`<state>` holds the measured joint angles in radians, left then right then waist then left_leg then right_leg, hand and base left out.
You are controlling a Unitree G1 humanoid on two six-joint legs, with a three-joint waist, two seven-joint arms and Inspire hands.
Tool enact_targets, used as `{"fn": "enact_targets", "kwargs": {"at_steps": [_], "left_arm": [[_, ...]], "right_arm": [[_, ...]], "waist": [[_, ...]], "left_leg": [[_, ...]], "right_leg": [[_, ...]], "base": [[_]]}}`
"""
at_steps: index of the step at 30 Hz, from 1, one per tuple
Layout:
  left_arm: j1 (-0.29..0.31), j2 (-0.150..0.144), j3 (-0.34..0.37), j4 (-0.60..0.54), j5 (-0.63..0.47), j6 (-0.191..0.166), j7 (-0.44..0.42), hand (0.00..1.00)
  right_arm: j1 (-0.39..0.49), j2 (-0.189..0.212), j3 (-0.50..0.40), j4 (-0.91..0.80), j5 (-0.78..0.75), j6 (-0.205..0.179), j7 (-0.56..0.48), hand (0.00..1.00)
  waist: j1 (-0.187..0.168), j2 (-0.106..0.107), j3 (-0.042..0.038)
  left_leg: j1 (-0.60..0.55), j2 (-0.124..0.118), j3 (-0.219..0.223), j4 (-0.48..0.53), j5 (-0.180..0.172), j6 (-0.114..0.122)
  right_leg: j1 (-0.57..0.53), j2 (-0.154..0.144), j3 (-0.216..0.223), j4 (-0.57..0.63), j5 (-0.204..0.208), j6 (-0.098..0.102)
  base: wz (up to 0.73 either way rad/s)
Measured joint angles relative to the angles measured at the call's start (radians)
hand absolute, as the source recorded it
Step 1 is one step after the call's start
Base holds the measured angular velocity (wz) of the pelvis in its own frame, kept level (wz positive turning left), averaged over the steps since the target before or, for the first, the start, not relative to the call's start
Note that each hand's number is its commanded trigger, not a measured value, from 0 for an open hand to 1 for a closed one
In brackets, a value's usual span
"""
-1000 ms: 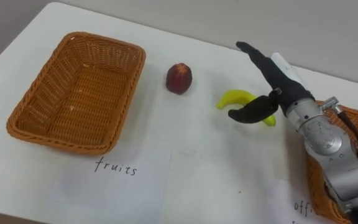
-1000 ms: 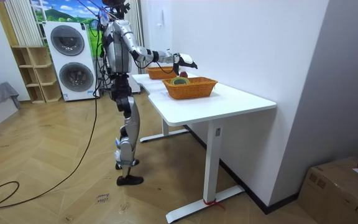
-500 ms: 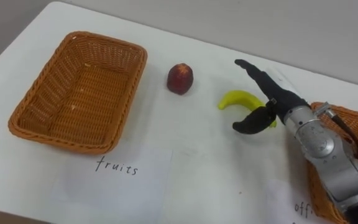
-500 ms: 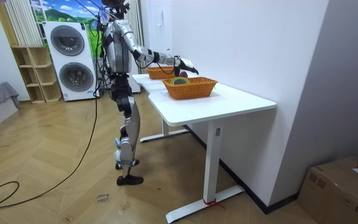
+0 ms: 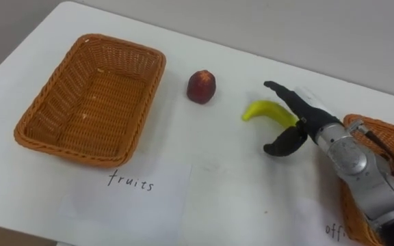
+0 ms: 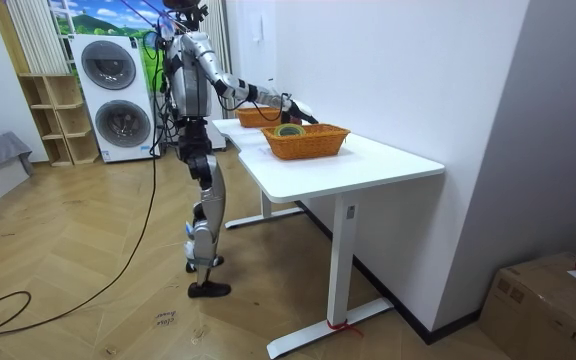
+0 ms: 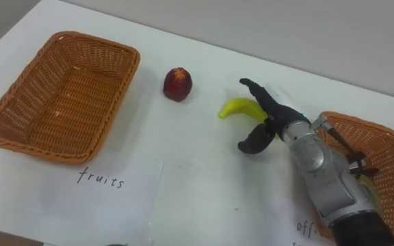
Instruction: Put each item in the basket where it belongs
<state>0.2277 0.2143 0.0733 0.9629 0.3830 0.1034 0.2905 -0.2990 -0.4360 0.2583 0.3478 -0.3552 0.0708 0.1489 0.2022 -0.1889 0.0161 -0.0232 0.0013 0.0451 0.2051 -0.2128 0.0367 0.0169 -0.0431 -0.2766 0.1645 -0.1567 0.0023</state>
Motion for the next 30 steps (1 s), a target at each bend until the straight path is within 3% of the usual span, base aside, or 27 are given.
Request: {"fn": "enact_targets", "kwargs": {"at_steps": [14, 19, 30], "left_arm": [[0.001, 0.003, 0.000, 0.000, 0.001, 0.012, -0.001, 0.00], [0.000, 0.003, 0.000, 0.000, 0.002, 0.018, 0.002, 0.00], [0.001, 0.004, 0.001, 0.000, 0.003, 0.020, 0.006, 0.00]], "right_arm": [[-0.005, 0.000, 0.000, 0.003, 0.000, 0.019, 0.008, 0.00], [-0.051, 0.000, 0.002, 0.075, -0.018, 0.026, 0.024, 0.00], [-0.094, -0.003, 0.005, 0.150, -0.042, 0.033, 0.044, 0.00]], "waist": [[0.003, 0.002, -0.0004], [0.019, 0.013, 0.0034], [0.038, 0.009, -0.0004]], "left_leg": [[-0.004, -0.005, -0.016, 0.000, 0.003, -0.001], [-0.002, -0.006, -0.015, -0.001, 0.005, -0.001], [-0.002, -0.007, -0.023, -0.002, 0.009, -0.002]], "right_leg": [[0.004, 0.000, -0.002, -0.014, 0.000, 0.000], [0.004, -0.001, -0.001, -0.014, 0.000, 0.000], [0.009, 0.001, -0.027, -0.012, 0.000, -0.001]], "base": [[0.02], [0.00], [0.02]]}}
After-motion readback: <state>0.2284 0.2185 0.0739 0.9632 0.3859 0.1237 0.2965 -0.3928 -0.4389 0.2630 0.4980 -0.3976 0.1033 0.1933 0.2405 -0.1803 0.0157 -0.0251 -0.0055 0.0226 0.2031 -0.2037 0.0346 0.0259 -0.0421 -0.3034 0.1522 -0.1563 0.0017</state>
